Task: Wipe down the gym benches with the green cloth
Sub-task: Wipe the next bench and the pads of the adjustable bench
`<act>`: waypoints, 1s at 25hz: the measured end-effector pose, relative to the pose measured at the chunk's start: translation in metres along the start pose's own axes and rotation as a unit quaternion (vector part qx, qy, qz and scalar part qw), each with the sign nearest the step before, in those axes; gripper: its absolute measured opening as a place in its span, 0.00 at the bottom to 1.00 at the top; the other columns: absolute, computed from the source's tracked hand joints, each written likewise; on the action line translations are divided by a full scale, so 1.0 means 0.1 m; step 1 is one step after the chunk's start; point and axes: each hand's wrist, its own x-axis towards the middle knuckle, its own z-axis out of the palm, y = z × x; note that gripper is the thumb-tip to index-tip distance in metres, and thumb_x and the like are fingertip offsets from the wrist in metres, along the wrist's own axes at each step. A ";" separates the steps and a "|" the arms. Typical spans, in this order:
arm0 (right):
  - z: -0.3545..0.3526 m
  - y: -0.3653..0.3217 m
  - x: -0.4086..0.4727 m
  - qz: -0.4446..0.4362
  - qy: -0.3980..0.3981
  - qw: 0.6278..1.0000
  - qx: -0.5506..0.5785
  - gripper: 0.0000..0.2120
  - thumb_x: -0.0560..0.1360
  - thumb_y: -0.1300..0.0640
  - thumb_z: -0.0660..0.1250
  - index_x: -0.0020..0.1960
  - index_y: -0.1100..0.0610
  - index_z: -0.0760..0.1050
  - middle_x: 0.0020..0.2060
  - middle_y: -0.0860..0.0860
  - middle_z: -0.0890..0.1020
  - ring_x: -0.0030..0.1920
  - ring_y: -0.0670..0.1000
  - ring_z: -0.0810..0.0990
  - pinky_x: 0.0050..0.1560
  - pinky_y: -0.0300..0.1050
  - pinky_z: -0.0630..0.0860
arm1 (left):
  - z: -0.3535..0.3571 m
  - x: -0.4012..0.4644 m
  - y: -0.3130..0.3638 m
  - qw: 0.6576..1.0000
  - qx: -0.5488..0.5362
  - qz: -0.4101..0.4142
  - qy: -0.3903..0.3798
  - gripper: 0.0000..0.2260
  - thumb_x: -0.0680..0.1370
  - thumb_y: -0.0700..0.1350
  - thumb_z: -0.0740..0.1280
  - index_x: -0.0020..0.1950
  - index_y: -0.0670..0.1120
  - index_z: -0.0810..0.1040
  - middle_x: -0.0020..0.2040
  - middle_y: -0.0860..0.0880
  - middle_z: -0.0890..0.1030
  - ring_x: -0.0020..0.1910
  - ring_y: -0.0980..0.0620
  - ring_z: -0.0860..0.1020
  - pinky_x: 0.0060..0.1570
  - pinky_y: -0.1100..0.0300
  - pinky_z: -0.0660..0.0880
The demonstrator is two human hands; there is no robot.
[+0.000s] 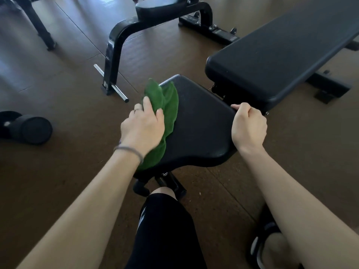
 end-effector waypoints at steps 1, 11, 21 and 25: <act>0.00 0.01 0.00 -0.002 -0.002 1.000 -0.003 0.24 0.83 0.52 0.50 0.63 0.46 0.83 0.58 0.52 0.84 0.60 0.57 0.77 0.62 0.52 0.70 | 0.03 -0.20 -0.10 0.999 0.023 0.027 0.014 0.27 0.86 0.55 0.49 0.83 0.44 0.54 0.79 0.39 0.64 0.77 0.39 0.65 0.71 0.45 0.64; -0.03 0.05 0.05 -0.034 -0.028 0.999 -0.019 0.23 0.83 0.53 0.48 0.58 0.52 0.83 0.58 0.55 0.83 0.59 0.61 0.77 0.60 0.54 0.70 | 0.15 -0.09 0.38 0.994 0.042 0.104 0.016 0.26 0.87 0.54 0.47 0.85 0.48 0.52 0.85 0.47 0.50 0.84 0.49 0.47 0.82 0.50 0.42; -0.23 0.22 0.34 -0.074 -0.223 0.970 0.067 0.15 0.85 0.55 0.51 0.54 0.52 0.77 0.61 0.51 0.80 0.61 0.54 0.74 0.63 0.50 0.67 | 1.00 -1.09 1.17 0.936 0.012 0.085 0.340 0.18 0.85 0.48 0.58 0.68 0.43 0.80 0.70 0.45 0.79 0.72 0.46 0.76 0.76 0.46 0.65; -0.36 0.12 0.62 -0.041 -0.330 0.941 0.070 0.20 0.83 0.50 0.51 0.48 0.56 0.79 0.46 0.50 0.83 0.52 0.54 0.79 0.57 0.52 0.74 | 1.10 -0.96 1.67 0.935 0.055 0.067 0.344 0.16 0.85 0.48 0.61 0.68 0.43 0.80 0.70 0.44 0.80 0.71 0.45 0.77 0.74 0.46 0.69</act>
